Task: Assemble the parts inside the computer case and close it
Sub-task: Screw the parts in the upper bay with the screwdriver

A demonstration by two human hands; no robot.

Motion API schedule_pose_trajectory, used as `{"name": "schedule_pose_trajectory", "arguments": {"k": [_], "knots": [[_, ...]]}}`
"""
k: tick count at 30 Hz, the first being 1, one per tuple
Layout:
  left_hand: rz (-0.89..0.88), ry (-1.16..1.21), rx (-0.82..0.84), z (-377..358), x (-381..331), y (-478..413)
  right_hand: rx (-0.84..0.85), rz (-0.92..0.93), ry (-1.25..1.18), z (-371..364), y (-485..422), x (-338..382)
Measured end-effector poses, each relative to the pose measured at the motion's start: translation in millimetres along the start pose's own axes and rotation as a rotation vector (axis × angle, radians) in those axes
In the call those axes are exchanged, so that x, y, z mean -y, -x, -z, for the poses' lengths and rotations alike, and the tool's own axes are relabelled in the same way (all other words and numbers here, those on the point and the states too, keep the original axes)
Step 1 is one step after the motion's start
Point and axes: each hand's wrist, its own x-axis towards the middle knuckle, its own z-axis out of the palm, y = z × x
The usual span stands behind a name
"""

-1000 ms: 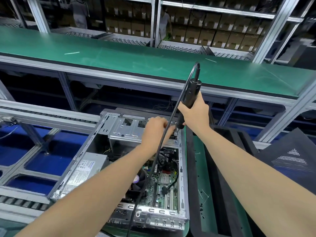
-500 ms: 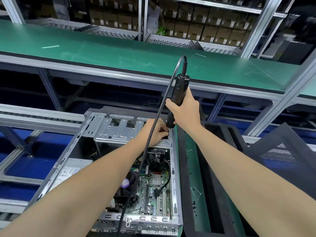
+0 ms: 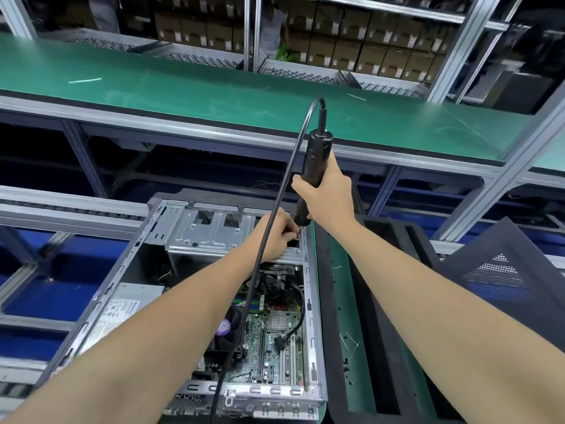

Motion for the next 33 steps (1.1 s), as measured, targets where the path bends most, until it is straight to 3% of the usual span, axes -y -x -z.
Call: {"name": "schedule_pose_trajectory", "arguments": {"k": [33], "knots": [[0.05,0.064,-0.077,-8.0,1.2,-2.8,-0.021,-0.026,-0.045,0.4,7.0,-0.7]]}}
